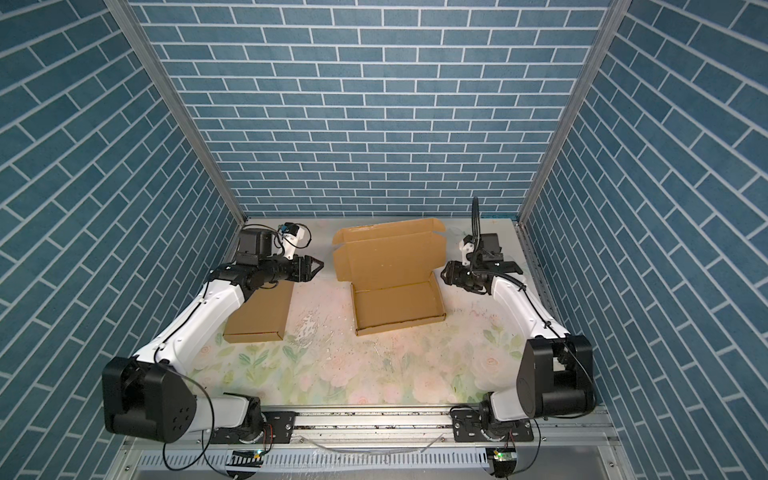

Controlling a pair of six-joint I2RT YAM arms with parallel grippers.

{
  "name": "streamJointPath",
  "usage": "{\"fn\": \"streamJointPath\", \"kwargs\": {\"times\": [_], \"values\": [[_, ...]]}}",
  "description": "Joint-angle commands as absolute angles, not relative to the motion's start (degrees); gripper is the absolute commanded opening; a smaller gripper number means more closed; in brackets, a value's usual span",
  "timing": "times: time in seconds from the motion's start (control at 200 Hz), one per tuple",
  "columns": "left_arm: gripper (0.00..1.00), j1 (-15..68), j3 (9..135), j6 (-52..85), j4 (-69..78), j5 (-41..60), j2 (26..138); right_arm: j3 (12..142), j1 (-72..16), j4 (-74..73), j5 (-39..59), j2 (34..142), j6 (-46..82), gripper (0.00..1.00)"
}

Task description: Fold the paper box

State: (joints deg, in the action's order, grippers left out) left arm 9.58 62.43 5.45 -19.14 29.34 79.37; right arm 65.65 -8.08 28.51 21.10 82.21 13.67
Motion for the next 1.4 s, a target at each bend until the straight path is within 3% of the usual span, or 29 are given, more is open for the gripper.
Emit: {"fn": "streamJointPath", "kwargs": {"times": [0.0,0.115,0.325,0.5,0.65,0.78,0.98,1.295,1.395], "values": [[0.70,9.93,62.14,4.71,-11.81,34.54,83.17,70.53,-6.48,26.36,26.53,84.44,0.84,0.68],[0.70,9.93,64.60,4.69,-10.88,37.02,87.05,74.30,-5.30,21.54,30.90,89.62,-5.37,0.73],[0.68,10.19,65.12,5.78,-6.90,40.03,90.20,82.75,-2.32,21.81,37.18,98.35,-11.76,0.75],[0.59,10.48,66.49,5.02,-6.79,39.73,92.79,88.64,-2.15,25.81,48.12,104.62,-17.08,0.72],[0.50,11.76,68.84,2.80,-9.38,39.31,94.55,90.98,-2.14,27.16,50.99,107.82,-19.31,0.68],[0.43,12.23,69.22,2.42,-9.88,38.84,95.16,92.26,-2.25,29.60,52.09,109.49,-20.82,0.59],[0.28,13.15,69.39,2.01,-9.96,38.16,96.22,89.90,-2.37,27.45,52.17,108.97,-19.42,0.33],[0.10,15.79,69.51,0.27,-11.13,32.44,95.46,77.31,-4.35,11.76,46.94,101.53,-11.38,0.07],[0.08,16.85,69.49,0.35,-10.21,29.56,94.66,72.37,-4.98,6.52,44.53,98.39,-9.04,0.01]]}}
